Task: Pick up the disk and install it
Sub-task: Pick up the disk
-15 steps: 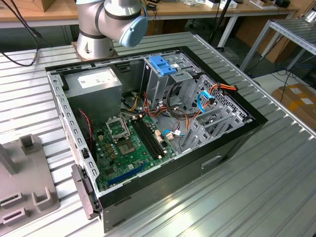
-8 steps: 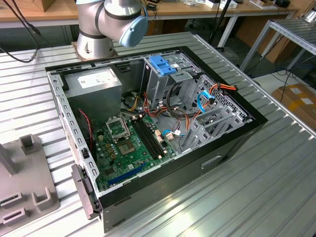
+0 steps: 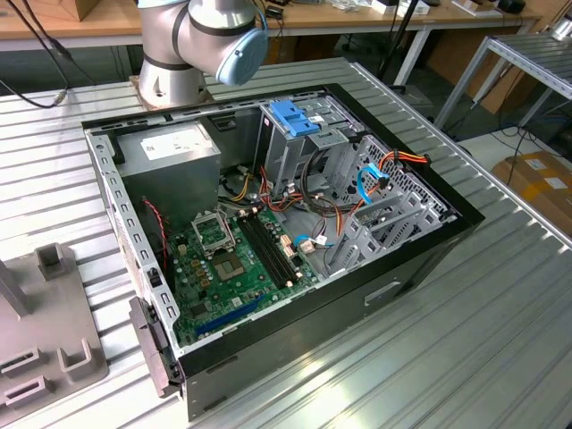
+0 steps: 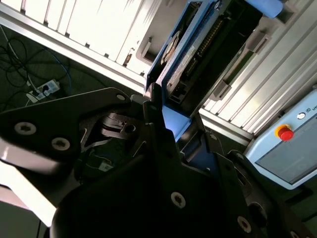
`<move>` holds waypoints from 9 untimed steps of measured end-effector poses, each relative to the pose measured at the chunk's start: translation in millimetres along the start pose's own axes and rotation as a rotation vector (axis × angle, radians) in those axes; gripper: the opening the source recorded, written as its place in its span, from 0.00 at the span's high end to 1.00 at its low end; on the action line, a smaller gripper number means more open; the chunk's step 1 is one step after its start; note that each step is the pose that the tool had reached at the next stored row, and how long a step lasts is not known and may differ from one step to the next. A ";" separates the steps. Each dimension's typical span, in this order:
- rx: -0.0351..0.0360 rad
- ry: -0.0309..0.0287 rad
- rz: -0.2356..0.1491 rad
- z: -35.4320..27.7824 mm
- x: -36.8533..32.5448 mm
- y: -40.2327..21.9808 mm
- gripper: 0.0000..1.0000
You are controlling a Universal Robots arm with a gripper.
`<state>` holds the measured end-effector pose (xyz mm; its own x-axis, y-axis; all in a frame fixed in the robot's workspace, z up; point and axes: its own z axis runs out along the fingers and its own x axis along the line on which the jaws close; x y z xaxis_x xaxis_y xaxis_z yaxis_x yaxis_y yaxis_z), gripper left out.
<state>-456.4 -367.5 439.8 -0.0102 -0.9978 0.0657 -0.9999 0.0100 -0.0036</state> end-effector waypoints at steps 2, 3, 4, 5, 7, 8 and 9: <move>0.0000 0.0000 0.000 -2.5 0.2 0.0 0.63; 0.0000 0.0000 0.000 -4.2 0.3 0.0 0.63; 0.0000 0.0000 0.000 -4.8 0.3 0.0 0.63; 0.0000 0.0000 0.000 -5.1 0.3 0.0 0.63; 0.0000 0.0000 0.000 -5.5 0.4 0.0 0.63; 0.0000 0.0001 0.000 -5.7 0.4 0.0 0.63; 0.0000 0.0000 0.000 -5.9 0.4 0.0 0.63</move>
<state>-456.4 -367.5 445.7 -0.0102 -0.9978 0.0657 -0.9999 0.0100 -0.0036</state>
